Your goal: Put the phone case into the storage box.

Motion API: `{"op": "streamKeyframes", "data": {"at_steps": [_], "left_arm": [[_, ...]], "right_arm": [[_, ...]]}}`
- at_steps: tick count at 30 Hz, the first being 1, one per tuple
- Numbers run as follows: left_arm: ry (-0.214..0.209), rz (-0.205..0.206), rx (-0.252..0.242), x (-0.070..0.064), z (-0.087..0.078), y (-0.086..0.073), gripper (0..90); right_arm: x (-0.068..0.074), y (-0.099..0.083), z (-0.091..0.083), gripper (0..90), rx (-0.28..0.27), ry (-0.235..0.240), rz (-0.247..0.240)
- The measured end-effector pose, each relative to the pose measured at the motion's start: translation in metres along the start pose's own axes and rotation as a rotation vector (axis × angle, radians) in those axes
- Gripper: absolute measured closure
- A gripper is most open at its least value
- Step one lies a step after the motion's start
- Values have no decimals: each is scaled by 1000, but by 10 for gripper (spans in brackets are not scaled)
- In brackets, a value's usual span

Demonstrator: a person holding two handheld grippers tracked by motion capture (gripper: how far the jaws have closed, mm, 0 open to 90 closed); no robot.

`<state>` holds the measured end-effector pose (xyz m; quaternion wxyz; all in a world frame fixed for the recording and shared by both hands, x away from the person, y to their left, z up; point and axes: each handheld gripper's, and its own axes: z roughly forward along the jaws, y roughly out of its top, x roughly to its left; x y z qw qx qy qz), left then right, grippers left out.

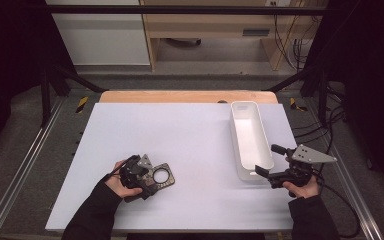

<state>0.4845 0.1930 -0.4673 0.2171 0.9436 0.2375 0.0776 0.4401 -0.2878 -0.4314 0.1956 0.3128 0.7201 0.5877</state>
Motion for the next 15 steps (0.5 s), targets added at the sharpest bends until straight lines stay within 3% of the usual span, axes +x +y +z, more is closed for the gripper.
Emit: {"op": "streamKeyframes", "data": {"at_steps": [15], "left_arm": [[-21, 32, 53, 3, -1, 6, 101]], "right_arm": [[0, 0, 0, 3, 0, 0, 2]]}}
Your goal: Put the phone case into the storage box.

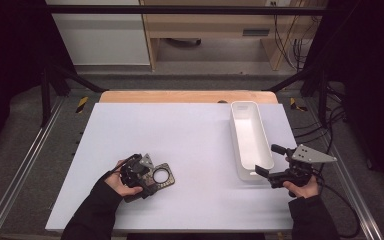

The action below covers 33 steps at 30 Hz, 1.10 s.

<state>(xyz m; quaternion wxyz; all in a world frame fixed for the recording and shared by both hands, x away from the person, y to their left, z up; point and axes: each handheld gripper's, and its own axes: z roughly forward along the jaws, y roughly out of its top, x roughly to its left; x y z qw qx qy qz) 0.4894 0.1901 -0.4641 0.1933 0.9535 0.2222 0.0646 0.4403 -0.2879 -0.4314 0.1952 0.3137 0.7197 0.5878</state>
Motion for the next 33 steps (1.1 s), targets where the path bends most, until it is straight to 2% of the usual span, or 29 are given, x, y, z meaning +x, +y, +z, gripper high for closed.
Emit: {"op": "streamKeyframes", "data": {"at_steps": [5, 15, 26, 33], "left_arm": [[2, 7, 1, -1, 0, 1, 111], [9, -9, -8, 0, -1, 0, 116], [7, -21, -48, -1, -11, 0, 116], [-8, -28, -92, -3, -18, 2, 115]], "right_arm": [[0, 0, 0, 3, 1, 1, 0], [0, 0, 0, 3, -1, 4, 0], [0, 0, -1, 3, -4, 4, -2], [0, 0, -1, 3, -3, 7, -4]]}}
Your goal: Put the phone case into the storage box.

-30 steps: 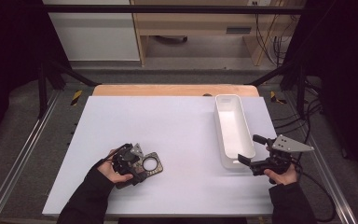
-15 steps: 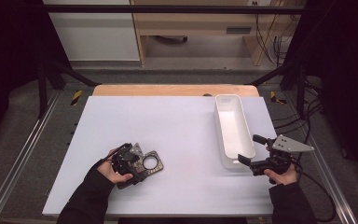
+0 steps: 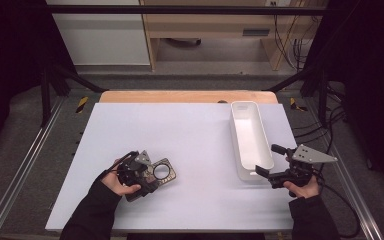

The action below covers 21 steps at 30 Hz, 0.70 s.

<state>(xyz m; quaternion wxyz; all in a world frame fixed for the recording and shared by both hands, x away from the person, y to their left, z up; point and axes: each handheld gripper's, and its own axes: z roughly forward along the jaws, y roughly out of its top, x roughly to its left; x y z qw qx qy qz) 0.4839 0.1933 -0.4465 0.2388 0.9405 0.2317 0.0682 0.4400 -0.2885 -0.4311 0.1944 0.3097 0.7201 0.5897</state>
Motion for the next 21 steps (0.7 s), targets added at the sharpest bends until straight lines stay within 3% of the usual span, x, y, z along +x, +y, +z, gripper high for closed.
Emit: {"op": "streamKeyframes", "data": {"at_steps": [11, 21], "left_arm": [[-12, -7, -51, -6, -10, 5, 115], [-12, 14, -94, -15, -19, 13, 115]], "right_arm": [[1, 1, 0, 3, 4, 8, -11], [3, 4, -2, 3, -4, 11, -17]]}}
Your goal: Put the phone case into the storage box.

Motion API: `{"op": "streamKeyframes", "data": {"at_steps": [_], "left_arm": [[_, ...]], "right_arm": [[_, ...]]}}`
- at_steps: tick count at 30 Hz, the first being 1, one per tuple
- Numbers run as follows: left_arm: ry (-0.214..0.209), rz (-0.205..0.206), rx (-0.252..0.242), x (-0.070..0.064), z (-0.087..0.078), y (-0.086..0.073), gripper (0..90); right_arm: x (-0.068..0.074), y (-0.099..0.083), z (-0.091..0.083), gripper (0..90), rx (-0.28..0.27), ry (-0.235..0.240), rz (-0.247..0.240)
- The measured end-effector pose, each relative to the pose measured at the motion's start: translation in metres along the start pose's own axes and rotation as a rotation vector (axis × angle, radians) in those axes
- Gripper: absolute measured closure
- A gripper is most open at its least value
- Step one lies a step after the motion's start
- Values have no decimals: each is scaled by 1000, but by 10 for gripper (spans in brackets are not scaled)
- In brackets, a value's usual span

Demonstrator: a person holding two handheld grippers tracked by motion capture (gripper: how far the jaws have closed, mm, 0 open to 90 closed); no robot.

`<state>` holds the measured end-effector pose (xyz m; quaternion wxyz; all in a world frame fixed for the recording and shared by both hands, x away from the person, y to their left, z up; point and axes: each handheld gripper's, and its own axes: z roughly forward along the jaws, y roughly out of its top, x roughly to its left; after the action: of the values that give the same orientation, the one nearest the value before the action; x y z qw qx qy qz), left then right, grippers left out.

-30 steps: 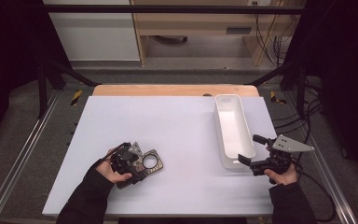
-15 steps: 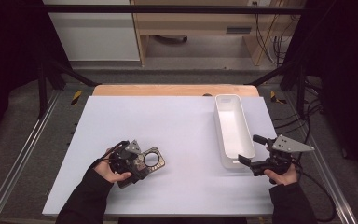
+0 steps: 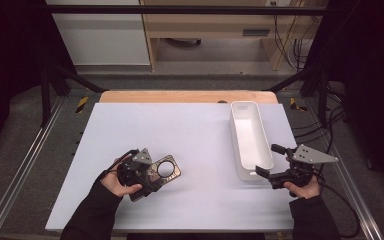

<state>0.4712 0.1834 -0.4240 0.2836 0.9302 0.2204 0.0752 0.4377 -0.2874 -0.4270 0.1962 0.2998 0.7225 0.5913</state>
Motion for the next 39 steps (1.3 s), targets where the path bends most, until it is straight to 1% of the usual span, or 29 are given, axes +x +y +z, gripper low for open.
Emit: {"op": "streamKeyframes", "data": {"at_steps": [2, 7, 12, 16, 17, 25, 28, 30, 39], "left_arm": [[5, 6, -10, -2, -1, 2, 115], [1, 13, -24, -6, -3, 5, 115], [-7, 19, -37, -9, -5, 9, 115], [-22, 19, -53, -12, -6, 11, 115], [-26, 21, -51, -12, -6, 12, 115], [-35, 28, -66, -17, -8, 16, 115], [-30, 41, -71, -18, -9, 18, 115], [-41, 47, -78, -19, -10, 20, 115], [-39, 72, -93, -24, -13, 29, 115]], "right_arm": [[1, 1, 0, 3, 1, 2, -2], [3, 2, 1, 3, 1, 9, -14], [6, 5, 2, 3, 8, 20, -26], [9, 6, 4, 3, 10, 28, -39], [10, 7, 4, 3, 11, 32, -42], [16, 10, 8, 3, 17, 55, -61], [18, 11, 10, 3, 19, 66, -70], [20, 11, 10, 3, 22, 72, -70], [27, 16, 16, 3, 31, 106, -90]]}}
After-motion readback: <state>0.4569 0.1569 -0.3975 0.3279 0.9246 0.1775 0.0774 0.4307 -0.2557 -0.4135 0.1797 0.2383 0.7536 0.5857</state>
